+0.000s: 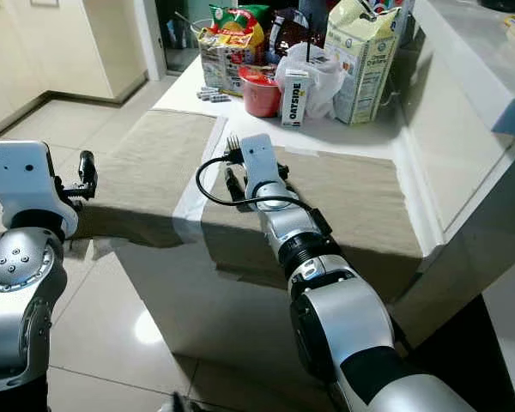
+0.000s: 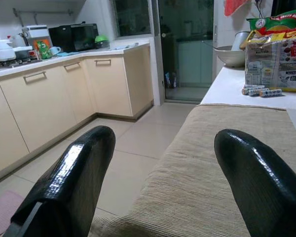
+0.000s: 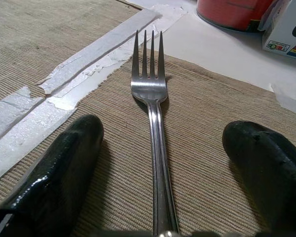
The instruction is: Setting the table
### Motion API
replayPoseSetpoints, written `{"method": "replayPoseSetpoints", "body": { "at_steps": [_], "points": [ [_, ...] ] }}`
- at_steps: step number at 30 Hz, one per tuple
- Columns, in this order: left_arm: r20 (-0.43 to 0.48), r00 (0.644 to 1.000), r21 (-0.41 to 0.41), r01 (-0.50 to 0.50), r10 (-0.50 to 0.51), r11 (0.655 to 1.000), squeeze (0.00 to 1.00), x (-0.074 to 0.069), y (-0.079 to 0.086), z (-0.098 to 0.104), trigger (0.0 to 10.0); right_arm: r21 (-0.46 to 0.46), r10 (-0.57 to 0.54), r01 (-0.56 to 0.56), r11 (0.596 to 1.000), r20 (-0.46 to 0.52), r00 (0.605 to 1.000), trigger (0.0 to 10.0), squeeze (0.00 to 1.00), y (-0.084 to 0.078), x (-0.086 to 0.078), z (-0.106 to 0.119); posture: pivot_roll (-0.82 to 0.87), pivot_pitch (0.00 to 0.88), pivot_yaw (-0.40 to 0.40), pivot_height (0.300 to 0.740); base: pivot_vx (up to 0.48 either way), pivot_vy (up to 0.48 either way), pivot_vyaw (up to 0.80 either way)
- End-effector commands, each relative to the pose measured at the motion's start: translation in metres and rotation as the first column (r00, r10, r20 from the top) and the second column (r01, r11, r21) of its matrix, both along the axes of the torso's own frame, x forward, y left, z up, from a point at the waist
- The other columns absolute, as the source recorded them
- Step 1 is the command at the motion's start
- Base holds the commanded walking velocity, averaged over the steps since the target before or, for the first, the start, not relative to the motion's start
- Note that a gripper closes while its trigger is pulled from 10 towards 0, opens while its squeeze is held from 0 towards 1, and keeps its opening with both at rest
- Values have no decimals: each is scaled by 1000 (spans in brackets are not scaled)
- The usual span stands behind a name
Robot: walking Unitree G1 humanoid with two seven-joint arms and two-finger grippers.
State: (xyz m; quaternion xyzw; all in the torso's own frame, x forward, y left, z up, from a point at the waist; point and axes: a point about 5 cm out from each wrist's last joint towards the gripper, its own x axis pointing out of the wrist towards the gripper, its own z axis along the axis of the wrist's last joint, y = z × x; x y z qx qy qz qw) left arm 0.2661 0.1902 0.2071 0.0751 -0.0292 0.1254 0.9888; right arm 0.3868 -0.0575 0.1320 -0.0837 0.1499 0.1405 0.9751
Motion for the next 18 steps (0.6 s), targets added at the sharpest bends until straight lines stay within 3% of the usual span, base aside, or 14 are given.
{"method": "replayPoseSetpoints", "body": {
  "at_steps": [1, 2, 4, 11, 18],
  "points": [
    [2, 1000, 1, 2, -2, 1000, 0, 2, 1, 1, 10000, -71, -27, 9, 997, -252, 967, 6392, 0, -11, -27, -58, 114, 36, 46, 740, 0, 0, 0],
    [2, 1000, 1, 2, -2, 1000, 0, 2, 1, 1, 10000, -71, -27, 9, 997, -252, 967, 6392, 0, -11, -27, -58, 114, 36, 46, 740, 0, 0, 0],
    [2, 1000, 2, -1, 1, 1000, 0, 1, 2, 2, 10000, -62, -30, 14, 998, -278, 960, 0, 0, -11, -30, -63, 119, 39, 45, 740, 0, 0, 0],
    [5, 1000, 4, -6, 6, 1000, 0, 1, 3, 3, 10000, -68, -30, 8, 998, -321, 947, 0, 0, -12, -40, -77, 119, 39, 45, 740, 0, 0, 0],
    [15, 1000, 3, -11, 11, 1000, 0, 3, 4, 5, 10000, -143, -42, 18, 990, -169, 985, 0, 0, -15, -32, -66, 120, 42, 39, 740, 0, 0, 0]
  ]
}}
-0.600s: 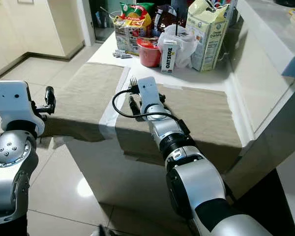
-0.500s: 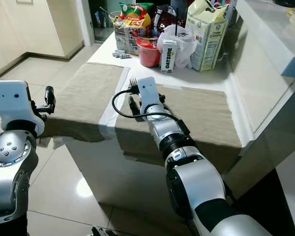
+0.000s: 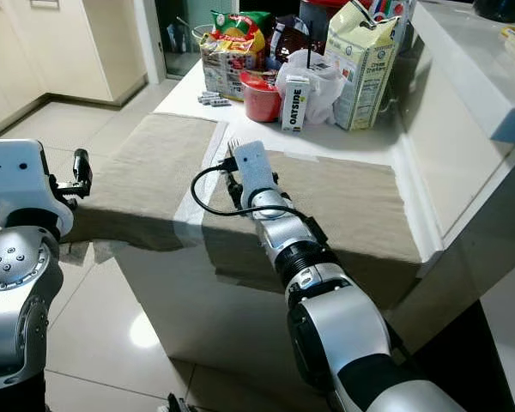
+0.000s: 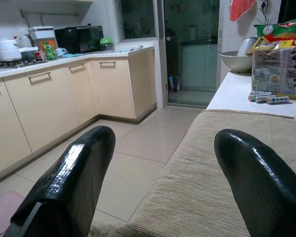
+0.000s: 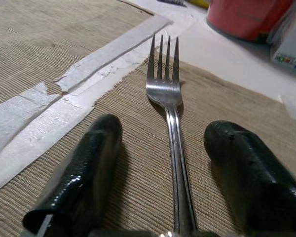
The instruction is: Setting the table
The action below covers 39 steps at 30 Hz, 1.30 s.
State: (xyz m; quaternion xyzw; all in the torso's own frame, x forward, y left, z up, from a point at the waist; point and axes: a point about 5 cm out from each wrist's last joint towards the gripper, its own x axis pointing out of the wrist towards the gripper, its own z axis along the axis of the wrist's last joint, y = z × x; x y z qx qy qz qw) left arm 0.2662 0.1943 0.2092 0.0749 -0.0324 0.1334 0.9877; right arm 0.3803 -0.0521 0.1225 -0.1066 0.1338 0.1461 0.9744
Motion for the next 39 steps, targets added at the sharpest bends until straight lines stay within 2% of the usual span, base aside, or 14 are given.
{"method": "replayPoseSetpoints", "body": {
  "at_steps": [1, 9, 18, 19, 22, 24, 25, 28, 31, 34, 36, 37, 38, 39],
  "points": [
    [8, 1000, 3, 5, -5, 1000, 0, 3, 0, 3, 10000, -106, -80, 61, 993, -185, 979, 0, 0, -21, -24, -55, 120, 42, 39, 740, 0, 0, 0],
    [14, 1000, 4, 5, -5, 1000, 0, 5, 1, 5, 10000, -81, -120, 116, 990, -40, 992, 0, 0, -18, -17, -39, 119, 43, 40, 740, 0, 0, 0],
    [27, 1000, 26, 1, -2, 1000, 0, 6, 3, 7, 10000, -37, -93, 109, 993, 292, 952, 0, 0, -2, -6, 6, 119, 44, 41, 740, 0, 0, 0],
    [28, 1000, 29, 2, -3, 1000, 0, 6, 3, 8, 10000, -9, -96, 108, 994, 402, 911, 0, 0, 2, -3, 25, 119, 44, 42, 740, 0, 0, 0],
    [29, 1000, 31, 2, -3, 1000, 0, 6, 3, 8, 10000, 3, -97, 107, 994, 435, 895, 0, 0, 3, -3, 31, 118, 43, 43, 740, 0, 0, 0],
    [31, 1000, 31, 2, -3, 1000, 0, 7, 4, 8, 10000, 51, -100, 86, 995, 568, 817, 0, 0, 8, -2, 57, 117, 42, 43, 740, 0, 0, 0],
    [33, 999, 31, 2, -3, 1000, 0, 7, 3, 9, 10000, 100, -119, 69, 993, 672, 731, 0, 0, 9, -4, 80, 117, 42, 43, 740, 0, 0, 0],
    [35, 999, 30, 3, -4, 1000, 0, 7, 3, 9, 10000, 160, -158, 59, 985, 730, 665, 0, 0, 8, -5, 99, 116, 42, 45, 740, 0, 0, 0],
    [36, 999, 30, 3, -4, 1000, 0, 7, 3, 9, 10000, 170, -158, 50, 984, 718, 677, 0, 0, 9, -3, 101, 116, 42, 45, 740, 0, 0, 0],
    [38, 999, 30, 3, -4, 1000, 0, 8, 3, 9, 10000, 171, -154, 60, 984, 617, 771, 0, 0, 10, 4, 89, 116, 42, 45, 740, 0, 0, 0],
    [39, 999, 30, 4, -5, 1000, 0, 8, 3, 10, 10000, 158, -153, 79, 984, 545, 824, 10000, 0, 9, 7, 78, 116, 42, 45, 740, 0, 0, 0],
    [39, 999, 30, 4, -5, 1000, 0, 8, 3, 9, 10000, 168, -155, 81, 982, 494, 855, 10000, 0, 8, 8, 70, 118, 35, 40, 740, 0, 0, 0],
    [39, 999, 31, 3, -4, 1000, 0, 8, 3, 9, 10000, 167, -166, 101, 981, 437, 884, 10000, 1000, 6, 8, 60, 121, 32, 39, 740, 0, 0, 0],
    [39, 999, 31, 3, -4, 1000, 0, 8, 3, 9, 10000, 167, -166, 101, 981, 437, 884, 10000, 1000, 6, 8, 60, 121, 32, 39, 740, 0, 0, 0]
  ]
}}
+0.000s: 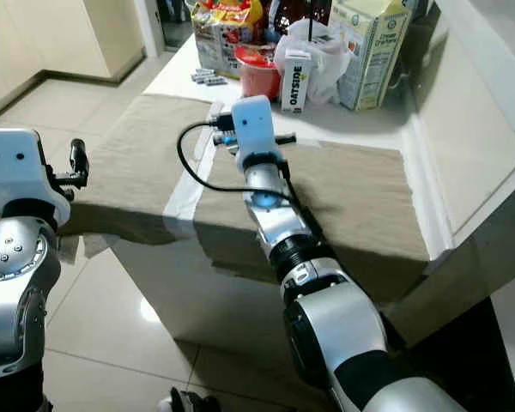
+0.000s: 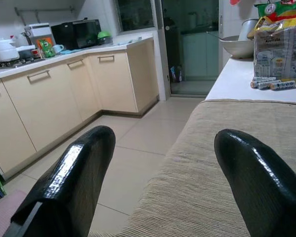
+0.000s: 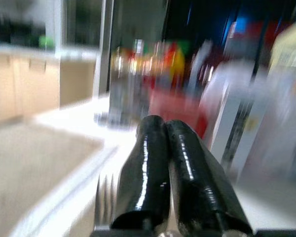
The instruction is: Setting the table
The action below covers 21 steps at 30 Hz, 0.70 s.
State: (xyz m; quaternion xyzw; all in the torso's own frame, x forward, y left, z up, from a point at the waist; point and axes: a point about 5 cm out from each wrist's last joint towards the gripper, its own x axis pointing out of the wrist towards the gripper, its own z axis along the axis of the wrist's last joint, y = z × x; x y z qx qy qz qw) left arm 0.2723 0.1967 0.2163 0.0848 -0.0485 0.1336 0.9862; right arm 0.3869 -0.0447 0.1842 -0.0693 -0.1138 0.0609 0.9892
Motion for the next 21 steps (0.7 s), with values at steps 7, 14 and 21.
{"method": "replayPoseSetpoints", "body": {
  "at_steps": [7, 14, 21],
  "points": [
    [12, 1000, 12, -4, 4, 1000, 0, 1, 2, 2, 10000, 36, 0, 3, 999, -79, 997, 10000, 1000, -5, 3, -7, 128, 28, 37, 740, 0, 0, 0],
    [15, 1000, 14, -2, 1, 1000, 0, 1, 2, 3, 10000, 55, 19, -12, 998, -126, 992, 10000, 1000, -3, 4, -10, 129, 22, 35, 740, 0, 0, 0],
    [15, 1000, 14, 3, -3, 1000, 0, 1, 0, 2, 10000, 64, 30, -20, 998, -157, 987, 10000, 1000, -3, 4, -13, 126, 12, 28, 740, 0, 0, 0]
  ]
}}
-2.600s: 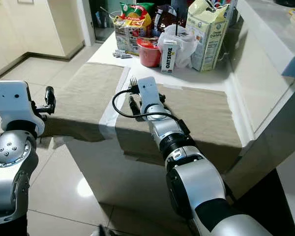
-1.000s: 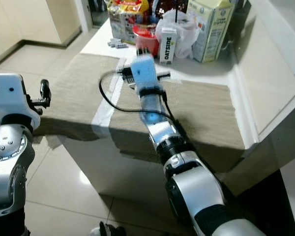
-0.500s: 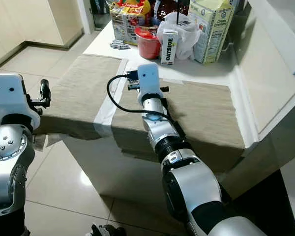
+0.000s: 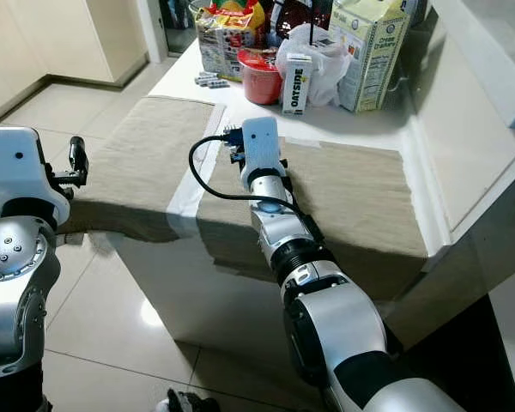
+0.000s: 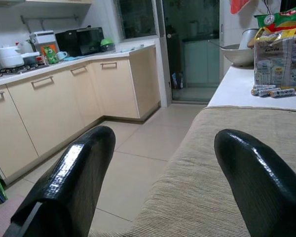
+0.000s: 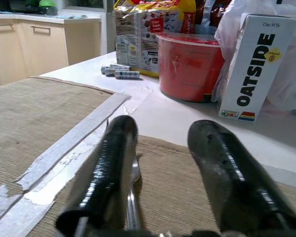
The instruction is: Setting the table
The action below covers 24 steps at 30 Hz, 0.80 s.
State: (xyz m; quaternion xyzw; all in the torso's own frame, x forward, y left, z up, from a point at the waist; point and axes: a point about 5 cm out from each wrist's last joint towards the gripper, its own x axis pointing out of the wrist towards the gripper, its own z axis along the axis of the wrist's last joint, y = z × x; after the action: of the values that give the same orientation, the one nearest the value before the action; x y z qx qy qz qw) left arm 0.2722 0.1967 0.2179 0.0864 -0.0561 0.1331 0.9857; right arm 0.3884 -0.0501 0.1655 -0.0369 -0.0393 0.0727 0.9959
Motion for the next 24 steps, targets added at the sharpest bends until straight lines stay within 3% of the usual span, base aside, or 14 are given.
{"method": "replayPoseSetpoints", "body": {
  "at_steps": [1, 7, 12, 13, 18, 24],
  "points": [
    [1, 1000, 8, 2, -2, 1000, 0, 2, 0, 0, 10000, 7, 6, -6, 1000, 1, 1000, 10000, 1000, 2, 3, 7, 126, 12, 28, 740, 0, 0, 0],
    [3, 1000, 7, 4, -4, 1000, 0, 2, -1, 0, 10000, 7, 17, -17, 1000, 41, 999, 10000, 1000, 4, 5, 16, 122, 13, 25, 740, 0, 0, 0],
    [4, 1000, 3, 3, -3, 1000, 0, 2, -2, 0, 10000, 10, 10, -10, 1000, 3, 1000, 10000, 992, 4, 6, 16, 123, 18, 22, 740, 0, 0, 0],
    [3, 1000, 3, 3, -3, 1000, 0, 2, -2, 0, 10000, 18, 8, -8, 1000, -13, 1000, 10000, 0, 3, 7, 15, 123, 18, 22, 740, 0, 0, 0],
    [1, 1000, 3, 3, -3, 1000, 0, 2, -2, -1, 10000, 17, 14, -13, 1000, -62, 998, 10000, 0, 3, 8, 11, 126, 21, 21, 740, 0, 0, 0],
    [2, 1000, 3, -3, 3, 1000, 0, 1, -1, 0, 10000, 12, 6, -4, 1000, -188, 982, 10000, 0, 1, 7, -3, 132, 22, 19, 740, 0, 0, 0]
  ]
}}
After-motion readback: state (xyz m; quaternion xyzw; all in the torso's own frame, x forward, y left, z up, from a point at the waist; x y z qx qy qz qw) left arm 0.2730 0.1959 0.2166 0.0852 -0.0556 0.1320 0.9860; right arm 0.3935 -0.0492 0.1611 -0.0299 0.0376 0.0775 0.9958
